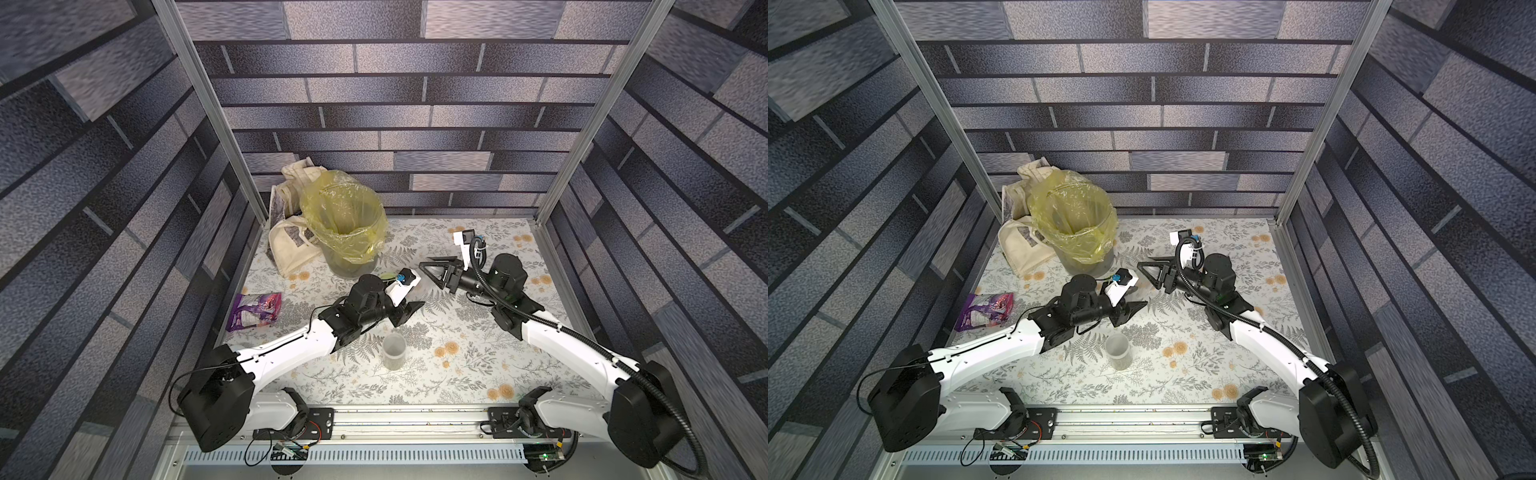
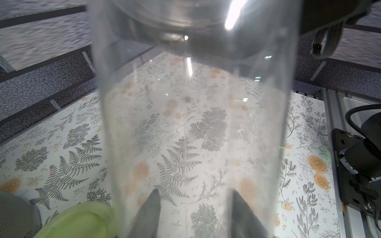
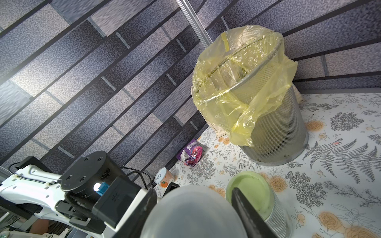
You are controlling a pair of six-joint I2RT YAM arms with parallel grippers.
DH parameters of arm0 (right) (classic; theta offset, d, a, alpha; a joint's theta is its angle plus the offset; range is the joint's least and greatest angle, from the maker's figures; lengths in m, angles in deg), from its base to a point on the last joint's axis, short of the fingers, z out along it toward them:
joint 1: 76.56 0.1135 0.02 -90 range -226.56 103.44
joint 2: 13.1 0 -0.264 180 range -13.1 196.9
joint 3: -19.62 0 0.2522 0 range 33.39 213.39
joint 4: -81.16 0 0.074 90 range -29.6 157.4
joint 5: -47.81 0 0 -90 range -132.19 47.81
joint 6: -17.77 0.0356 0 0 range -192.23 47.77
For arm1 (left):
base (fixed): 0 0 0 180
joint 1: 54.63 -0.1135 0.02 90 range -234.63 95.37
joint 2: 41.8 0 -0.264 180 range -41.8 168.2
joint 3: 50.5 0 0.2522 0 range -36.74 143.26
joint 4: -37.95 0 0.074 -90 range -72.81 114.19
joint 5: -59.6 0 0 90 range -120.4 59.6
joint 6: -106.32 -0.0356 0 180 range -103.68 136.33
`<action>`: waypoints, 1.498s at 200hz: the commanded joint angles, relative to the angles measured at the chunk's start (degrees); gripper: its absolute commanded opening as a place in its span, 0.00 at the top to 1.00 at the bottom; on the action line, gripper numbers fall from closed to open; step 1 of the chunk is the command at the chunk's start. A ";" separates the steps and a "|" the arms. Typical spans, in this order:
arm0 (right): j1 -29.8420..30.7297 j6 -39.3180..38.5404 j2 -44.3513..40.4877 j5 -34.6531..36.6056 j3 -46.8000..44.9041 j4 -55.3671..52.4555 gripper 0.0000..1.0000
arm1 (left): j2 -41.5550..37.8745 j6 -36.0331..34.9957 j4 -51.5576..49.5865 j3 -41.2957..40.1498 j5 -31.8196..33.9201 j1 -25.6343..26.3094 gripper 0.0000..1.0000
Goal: Empty moldy mung beans from jars
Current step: Open the lid of the jar.
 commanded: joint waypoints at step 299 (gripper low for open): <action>-6.52 -6.81 0.48 -8.30 7.77 -9.84 0.66 | 1.24 -4.48 -3.06 -0.38 -8.75 -2.46 0.51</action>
